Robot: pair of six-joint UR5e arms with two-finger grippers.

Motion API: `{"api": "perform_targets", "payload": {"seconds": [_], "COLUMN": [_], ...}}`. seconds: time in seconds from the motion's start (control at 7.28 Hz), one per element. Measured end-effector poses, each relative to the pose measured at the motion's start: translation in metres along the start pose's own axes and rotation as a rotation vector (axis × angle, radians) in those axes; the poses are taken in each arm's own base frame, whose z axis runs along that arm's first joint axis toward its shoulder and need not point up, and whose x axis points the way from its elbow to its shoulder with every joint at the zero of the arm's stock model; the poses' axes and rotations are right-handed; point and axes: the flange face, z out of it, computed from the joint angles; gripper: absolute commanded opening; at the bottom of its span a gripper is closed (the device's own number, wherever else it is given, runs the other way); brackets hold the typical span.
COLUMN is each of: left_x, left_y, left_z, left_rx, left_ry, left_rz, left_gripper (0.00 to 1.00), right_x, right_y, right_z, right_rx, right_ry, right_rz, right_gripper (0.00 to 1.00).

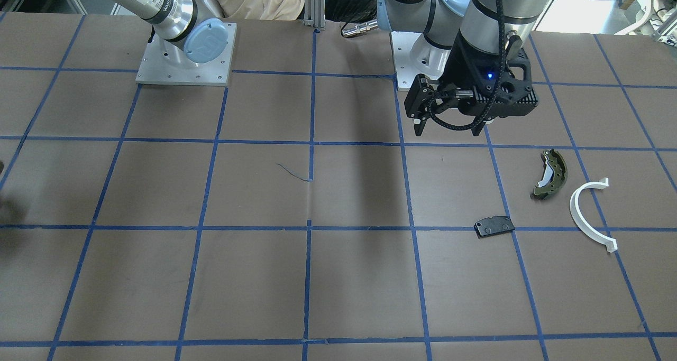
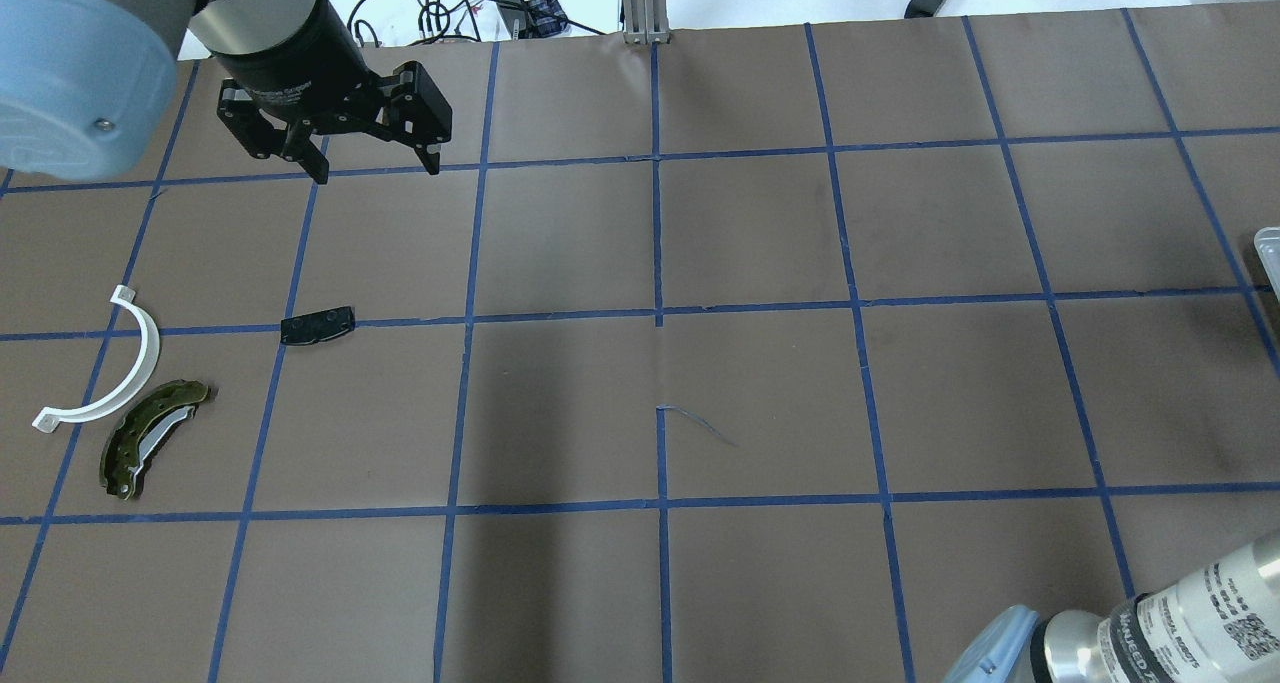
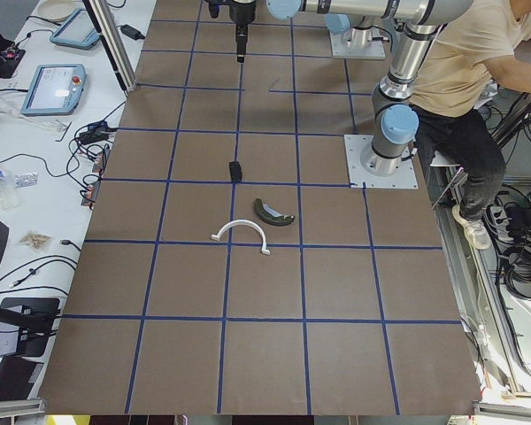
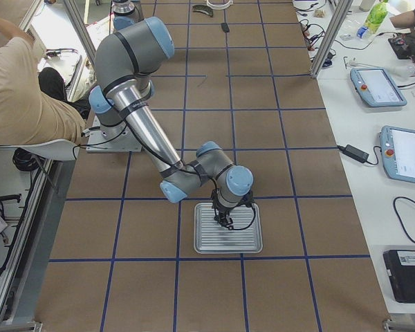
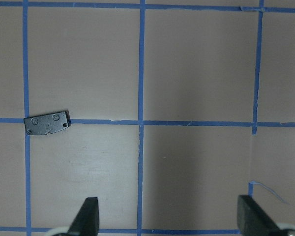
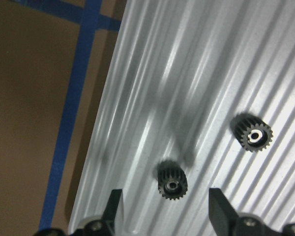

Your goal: Place bearing gear from tray to pile

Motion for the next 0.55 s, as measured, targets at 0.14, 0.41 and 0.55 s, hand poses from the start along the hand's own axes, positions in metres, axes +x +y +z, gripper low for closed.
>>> {"api": "perform_targets", "payload": {"seconds": [0.14,0.41,0.55], "left_x": [0.0,0.0,0.0], "left_y": [0.0,0.0,-0.0001], "left_z": [0.0,0.0001,0.0002], "left_rx": [0.0,0.0,0.0], "left_ry": [0.0,0.0,0.0], "left_rz": [0.0,0.0,0.0], "left_gripper": [1.0,1.0,1.0], "right_x": [0.0019,0.0049,0.0055], "right_y": [-0.0003,-0.0018,-0.0024], "right_z": [0.0043,0.0105,0.0132], "right_rx": [-0.002,0.0,-0.001], "right_ry": [0.002,0.01,0.009], "right_rz": [0.001,0.005,0.008], "right_gripper": [0.67,0.58,0.54]}}
